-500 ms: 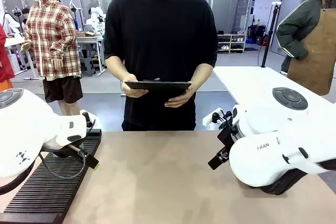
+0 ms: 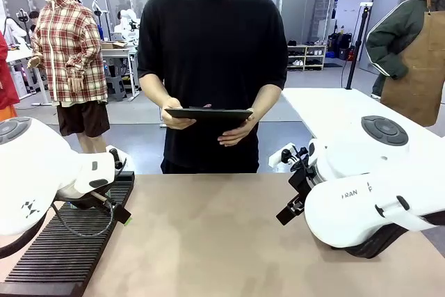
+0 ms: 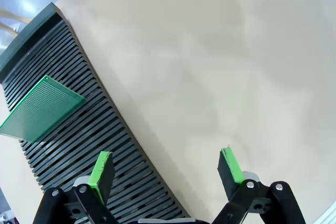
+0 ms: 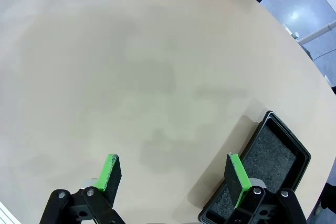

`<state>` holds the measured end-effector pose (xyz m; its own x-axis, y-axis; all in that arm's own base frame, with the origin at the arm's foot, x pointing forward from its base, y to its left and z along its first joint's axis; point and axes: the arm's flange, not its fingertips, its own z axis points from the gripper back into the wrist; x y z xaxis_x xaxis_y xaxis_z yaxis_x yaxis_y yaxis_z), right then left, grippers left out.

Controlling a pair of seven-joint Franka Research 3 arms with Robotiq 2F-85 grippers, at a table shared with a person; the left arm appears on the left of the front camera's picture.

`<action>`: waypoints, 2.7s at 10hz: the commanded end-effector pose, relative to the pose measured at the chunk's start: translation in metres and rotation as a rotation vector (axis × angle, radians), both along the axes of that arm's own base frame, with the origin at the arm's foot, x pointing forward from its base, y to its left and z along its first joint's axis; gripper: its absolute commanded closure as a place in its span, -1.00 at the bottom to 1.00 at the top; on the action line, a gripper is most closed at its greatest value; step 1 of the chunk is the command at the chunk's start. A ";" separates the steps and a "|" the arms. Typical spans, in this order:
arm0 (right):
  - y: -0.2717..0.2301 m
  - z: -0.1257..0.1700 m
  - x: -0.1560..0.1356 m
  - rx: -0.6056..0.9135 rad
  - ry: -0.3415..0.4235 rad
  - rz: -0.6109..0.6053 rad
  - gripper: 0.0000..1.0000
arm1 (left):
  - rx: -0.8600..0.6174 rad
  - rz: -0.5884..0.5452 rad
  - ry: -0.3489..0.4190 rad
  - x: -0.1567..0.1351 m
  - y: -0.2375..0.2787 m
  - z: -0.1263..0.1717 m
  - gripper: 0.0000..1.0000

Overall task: Inspect the PCB.
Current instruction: Pick up the Blank PCB and present it to the human.

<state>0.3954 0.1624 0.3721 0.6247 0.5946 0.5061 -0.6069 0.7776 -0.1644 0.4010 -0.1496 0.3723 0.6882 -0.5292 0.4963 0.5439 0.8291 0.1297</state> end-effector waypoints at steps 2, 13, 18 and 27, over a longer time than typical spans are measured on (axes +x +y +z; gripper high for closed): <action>0.002 0.000 -0.001 0.005 0.002 -0.003 -1.00 | 0.000 0.000 0.000 0.000 0.000 0.000 -1.00; -0.135 0.105 -0.033 0.695 0.536 0.162 -1.00 | -0.704 -0.090 0.329 -0.035 0.131 0.150 -1.00; -0.269 0.067 -0.112 1.180 0.523 0.050 -1.00 | -0.993 -0.042 0.119 -0.120 0.298 0.123 -1.00; -0.326 0.070 -0.141 1.241 0.487 -0.068 -1.00 | -1.059 0.127 0.033 -0.163 0.365 0.100 -1.00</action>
